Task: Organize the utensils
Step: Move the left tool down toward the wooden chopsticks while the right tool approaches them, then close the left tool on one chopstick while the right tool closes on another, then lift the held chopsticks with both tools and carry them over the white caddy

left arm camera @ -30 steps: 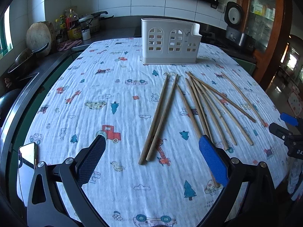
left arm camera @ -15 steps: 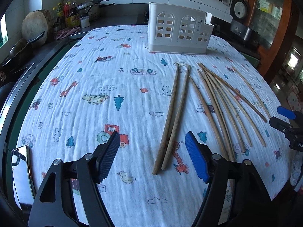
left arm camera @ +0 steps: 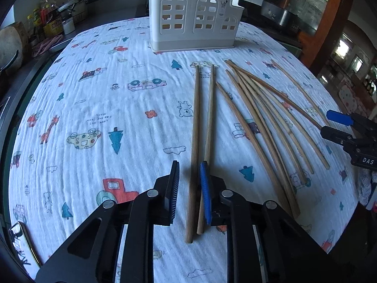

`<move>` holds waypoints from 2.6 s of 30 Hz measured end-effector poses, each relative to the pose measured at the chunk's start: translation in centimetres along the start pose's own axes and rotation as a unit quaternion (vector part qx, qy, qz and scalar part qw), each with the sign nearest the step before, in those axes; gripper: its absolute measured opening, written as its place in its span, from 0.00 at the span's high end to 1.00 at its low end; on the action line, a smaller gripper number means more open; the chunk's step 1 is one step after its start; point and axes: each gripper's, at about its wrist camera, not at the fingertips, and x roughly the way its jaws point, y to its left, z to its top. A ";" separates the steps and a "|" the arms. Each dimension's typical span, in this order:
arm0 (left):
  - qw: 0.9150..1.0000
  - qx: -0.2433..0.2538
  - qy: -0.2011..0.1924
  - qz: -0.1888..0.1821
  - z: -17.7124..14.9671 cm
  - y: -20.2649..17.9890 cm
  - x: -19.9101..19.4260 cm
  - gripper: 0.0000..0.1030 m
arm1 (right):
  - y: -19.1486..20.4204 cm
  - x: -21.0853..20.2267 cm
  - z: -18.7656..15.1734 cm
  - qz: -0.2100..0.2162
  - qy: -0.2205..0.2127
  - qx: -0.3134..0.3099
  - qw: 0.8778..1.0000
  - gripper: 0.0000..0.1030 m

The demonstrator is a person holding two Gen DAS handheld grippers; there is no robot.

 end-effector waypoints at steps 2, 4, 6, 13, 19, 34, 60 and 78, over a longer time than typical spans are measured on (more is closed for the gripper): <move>1.000 0.010 0.005 0.002 0.2 0.0 0.3 0.88 | -0.1 0.4 0.1 0.005 0.004 -0.001 1.000 0.35; 1.000 0.012 0.010 -0.004 0.3 0.0 0.6 0.90 | -0.2 0.6 0.2 0.007 0.006 -0.002 1.000 0.36; 1.000 0.016 0.013 -0.002 0.3 0.0 0.8 0.90 | -0.2 0.8 0.2 0.009 0.006 -0.004 1.000 0.39; 1.000 0.012 0.014 0.000 0.5 0.5 0.8 0.93 | -0.5 1.4 0.5 0.020 0.011 -0.011 1.000 0.55; 1.000 0.003 0.011 0.009 0.6 0.9 0.8 0.93 | -0.8 2.4 0.5 0.015 0.021 -0.024 0.999 0.64; 1.000 -0.013 -0.002 0.001 -0.2 0.6 0.5 0.92 | -0.2 2.2 -0.4 -0.013 0.012 -0.059 0.998 0.85; 0.996 0.001 -0.092 -0.004 2.3 0.3 -7.0 0.94 | 3.4 -6.6 6.7 0.005 -0.114 -0.086 0.990 0.93; 0.998 0.042 -0.052 0.009 6.4 0.6 -8.0 0.94 | 4.5 -5.5 15.0 0.014 -0.141 -0.085 0.986 0.93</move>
